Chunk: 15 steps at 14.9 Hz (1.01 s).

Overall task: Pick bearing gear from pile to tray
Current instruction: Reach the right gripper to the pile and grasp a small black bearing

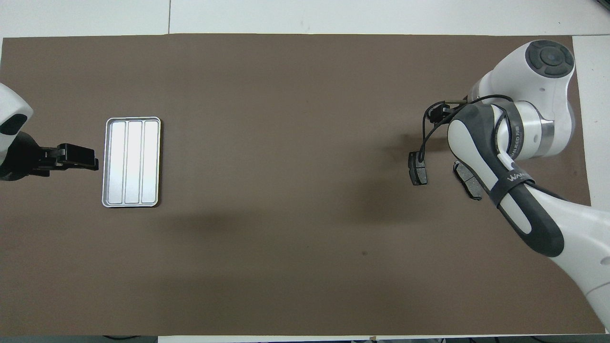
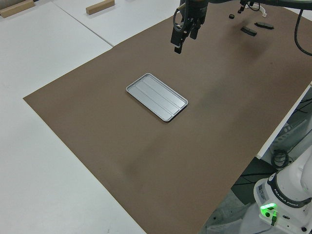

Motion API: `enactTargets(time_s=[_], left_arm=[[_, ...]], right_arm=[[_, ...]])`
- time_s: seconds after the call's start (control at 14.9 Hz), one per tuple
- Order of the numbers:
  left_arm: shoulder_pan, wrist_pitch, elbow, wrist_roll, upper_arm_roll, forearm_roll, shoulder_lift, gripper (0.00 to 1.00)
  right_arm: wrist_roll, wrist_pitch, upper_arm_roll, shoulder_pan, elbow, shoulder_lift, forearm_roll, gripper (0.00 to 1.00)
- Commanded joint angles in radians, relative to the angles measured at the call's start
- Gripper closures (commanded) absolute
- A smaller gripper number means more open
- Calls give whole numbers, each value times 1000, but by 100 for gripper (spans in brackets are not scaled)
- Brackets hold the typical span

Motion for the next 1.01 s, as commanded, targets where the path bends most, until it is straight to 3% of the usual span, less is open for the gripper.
enactTargets(time_s=[0.0,0.27,0.67,0.8,0.94], left_arm=[[-8,36,-55,5,10,-11,-46,0],[-8,36,-55,2,10,-10,-46,0],[-10,36,-55,-1,8,-10,-46,0],[-10,35,-55,-1,8,-10,-46,0],[-10,36,-61,-1,8,-10,-46,0]], right_arm=[[83,-26,7,1,156,131,-13,0],[148,3,7,23,162,184,-65,0],[165,17,7,35,164,193,-90,0],[165,40,7,35,164,193,-88,8],[165,84,8,34,162,195,-84,8]])
